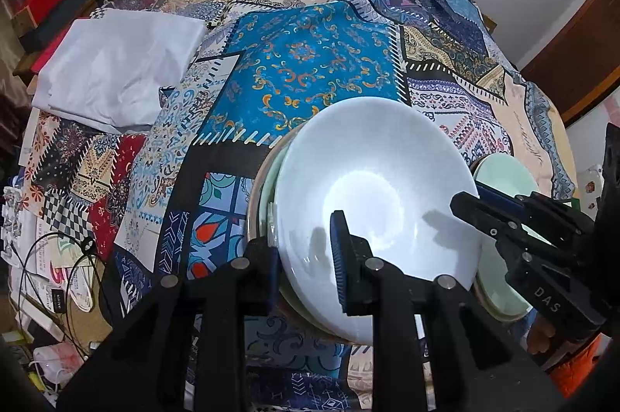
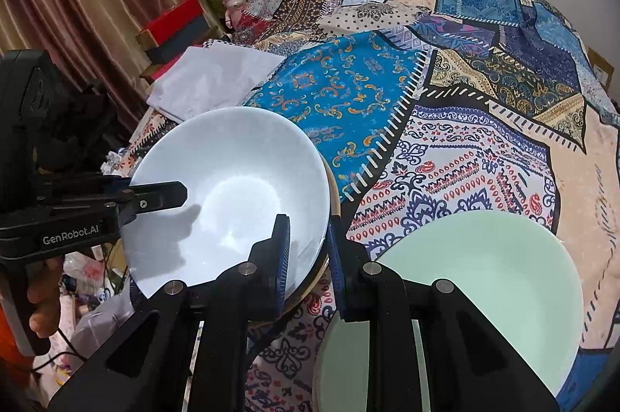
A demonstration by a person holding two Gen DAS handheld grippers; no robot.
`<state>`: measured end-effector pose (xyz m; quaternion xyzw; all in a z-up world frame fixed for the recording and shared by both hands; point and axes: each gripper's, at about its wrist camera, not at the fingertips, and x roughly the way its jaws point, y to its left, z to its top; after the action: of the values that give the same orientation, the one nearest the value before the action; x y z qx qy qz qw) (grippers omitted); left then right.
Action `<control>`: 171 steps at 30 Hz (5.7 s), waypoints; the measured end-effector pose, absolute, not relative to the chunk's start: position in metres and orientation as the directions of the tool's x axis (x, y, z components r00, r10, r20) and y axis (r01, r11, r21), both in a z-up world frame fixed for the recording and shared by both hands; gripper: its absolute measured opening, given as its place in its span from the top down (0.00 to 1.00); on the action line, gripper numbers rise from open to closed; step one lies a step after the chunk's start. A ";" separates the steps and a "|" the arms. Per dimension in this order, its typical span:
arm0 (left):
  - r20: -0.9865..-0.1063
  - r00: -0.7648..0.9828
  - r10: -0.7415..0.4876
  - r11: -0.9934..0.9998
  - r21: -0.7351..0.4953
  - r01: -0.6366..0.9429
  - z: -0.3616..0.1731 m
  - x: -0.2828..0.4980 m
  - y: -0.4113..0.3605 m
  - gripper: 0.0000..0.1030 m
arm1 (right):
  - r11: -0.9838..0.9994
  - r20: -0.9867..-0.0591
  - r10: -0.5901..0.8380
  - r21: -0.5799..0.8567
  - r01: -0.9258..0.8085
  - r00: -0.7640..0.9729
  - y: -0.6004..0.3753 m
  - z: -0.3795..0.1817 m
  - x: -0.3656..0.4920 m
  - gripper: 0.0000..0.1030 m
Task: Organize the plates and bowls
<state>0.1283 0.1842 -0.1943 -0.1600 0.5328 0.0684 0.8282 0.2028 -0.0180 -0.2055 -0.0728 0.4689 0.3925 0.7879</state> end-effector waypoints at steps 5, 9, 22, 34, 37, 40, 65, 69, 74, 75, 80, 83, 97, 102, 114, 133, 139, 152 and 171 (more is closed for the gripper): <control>-0.908 0.414 -0.065 0.930 -0.205 -0.305 -0.191 0.128 0.187 0.79 | 0.676 -0.788 0.563 0.267 -0.687 0.249 -0.023 -0.203 0.202 0.81; -0.908 0.414 -0.062 0.933 -0.200 -0.299 -0.190 0.127 0.187 0.79 | 0.676 -0.788 0.561 0.260 -0.689 0.253 -0.026 -0.202 0.202 0.81; -0.900 0.427 -0.087 0.938 -0.218 -0.269 -0.185 0.118 0.190 0.78 | 0.674 -0.798 0.547 0.242 -0.698 0.252 -0.027 -0.202 0.205 0.76; -0.902 0.432 -0.007 0.939 -0.155 -0.308 -0.191 0.107 0.205 0.50 | 0.669 -0.805 0.546 0.252 -0.699 0.232 -0.024 -0.208 0.206 0.73; -0.908 0.416 -0.045 0.935 -0.185 -0.303 -0.203 0.104 0.206 0.50 | 0.669 -0.808 0.545 0.258 -0.697 0.224 -0.022 -0.211 0.207 0.66; -0.904 0.419 -0.081 0.927 -0.223 -0.302 -0.210 0.102 0.206 0.50 | 0.667 -0.816 0.536 0.252 -0.701 0.217 -0.020 -0.214 0.208 0.66; -0.886 0.439 -0.150 0.912 -0.296 -0.285 -0.231 0.114 0.187 0.58 | 0.662 -0.839 0.520 0.275 -0.697 0.163 0.002 -0.232 0.210 0.69; -0.882 0.450 -0.141 0.910 -0.294 -0.292 -0.226 0.114 0.187 0.58 | 0.668 -0.827 0.532 0.280 -0.689 0.179 -0.002 -0.228 0.209 0.70; -0.870 0.482 -0.104 0.925 -0.262 -0.274 -0.208 0.115 0.180 0.58 | 0.673 -0.806 0.553 0.281 -0.684 0.212 -0.009 -0.215 0.208 0.70; -0.866 0.490 -0.100 0.927 -0.260 -0.270 -0.203 0.116 0.178 0.58 | 0.674 -0.800 0.558 0.285 -0.681 0.218 -0.011 -0.212 0.208 0.70; -0.844 0.527 -0.101 0.937 -0.259 -0.236 -0.180 0.118 0.165 0.58 | 0.689 -0.770 0.576 0.277 -0.670 0.275 -0.028 -0.191 0.205 0.70; -0.833 0.543 -0.107 0.942 -0.260 -0.213 -0.169 0.121 0.154 0.58 | 0.700 -0.753 0.584 0.278 -0.658 0.303 -0.041 -0.179 0.205 0.70; -0.799 0.578 -0.168 0.962 -0.261 -0.082 -0.135 0.134 0.077 0.58 | 0.773 -0.712 0.555 0.251 -0.582 0.430 -0.117 -0.149 0.202 0.70; -0.797 0.571 -0.195 0.963 -0.267 -0.043 -0.134 0.138 0.053 0.58 | 0.795 -0.711 0.537 0.248 -0.553 0.454 -0.140 -0.146 0.201 0.70; -0.826 0.517 -0.226 0.966 -0.260 0.007 -0.154 0.153 0.013 0.58 | 0.828 -0.728 0.511 0.273 -0.490 0.458 -0.181 -0.164 0.200 0.70; -0.870 0.422 -0.254 0.960 -0.280 0.002 -0.201 0.173 0.003 0.58 | 0.838 -0.771 0.505 0.330 -0.435 0.388 -0.196 -0.203 0.212 0.70; -0.872 0.408 -0.270 0.955 -0.295 0.001 -0.202 0.175 0.005 0.58 | 0.833 -0.774 0.514 0.347 -0.432 0.369 -0.196 -0.205 0.215 0.68; -0.808 0.558 -0.187 0.973 -0.230 -0.008 -0.148 0.153 0.014 0.48 | 0.857 -0.712 0.483 0.267 -0.440 0.510 -0.211 -0.156 0.196 0.57; -0.423 0.902 -0.088 0.991 -0.126 0.038 0.000 0.051 0.002 0.13 | 0.839 -0.382 0.536 0.141 -0.526 0.753 -0.222 -0.026 0.108 0.32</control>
<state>0.0507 0.0016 0.0000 -0.0574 0.2191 -0.0322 0.9735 0.1083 -0.2223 -0.0261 0.0127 0.2077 0.2836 0.9361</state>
